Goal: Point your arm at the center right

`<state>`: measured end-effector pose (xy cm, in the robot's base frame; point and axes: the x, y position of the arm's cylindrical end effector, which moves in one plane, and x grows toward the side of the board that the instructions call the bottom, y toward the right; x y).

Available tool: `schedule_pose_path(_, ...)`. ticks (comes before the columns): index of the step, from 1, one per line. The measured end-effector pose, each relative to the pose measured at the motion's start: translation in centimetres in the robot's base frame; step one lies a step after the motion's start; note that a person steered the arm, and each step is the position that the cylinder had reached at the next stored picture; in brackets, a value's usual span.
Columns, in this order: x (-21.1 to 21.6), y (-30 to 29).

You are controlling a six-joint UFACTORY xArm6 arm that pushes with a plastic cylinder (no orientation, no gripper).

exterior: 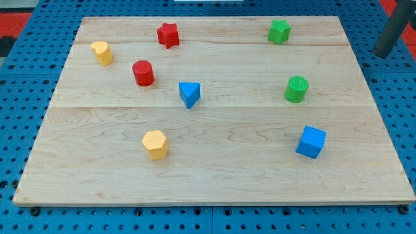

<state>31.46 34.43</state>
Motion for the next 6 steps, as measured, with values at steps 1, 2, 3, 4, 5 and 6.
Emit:
schedule_pose_path(1, 0.9, 0.1)
schedule_pose_path(2, 5.5, 0.1)
schedule_pose_path(3, 9.2, -2.7)
schedule_pose_path(4, 10.0, -5.9)
schedule_pose_path(5, 10.7, -6.0)
schedule_pose_path(6, 6.2, -8.8)
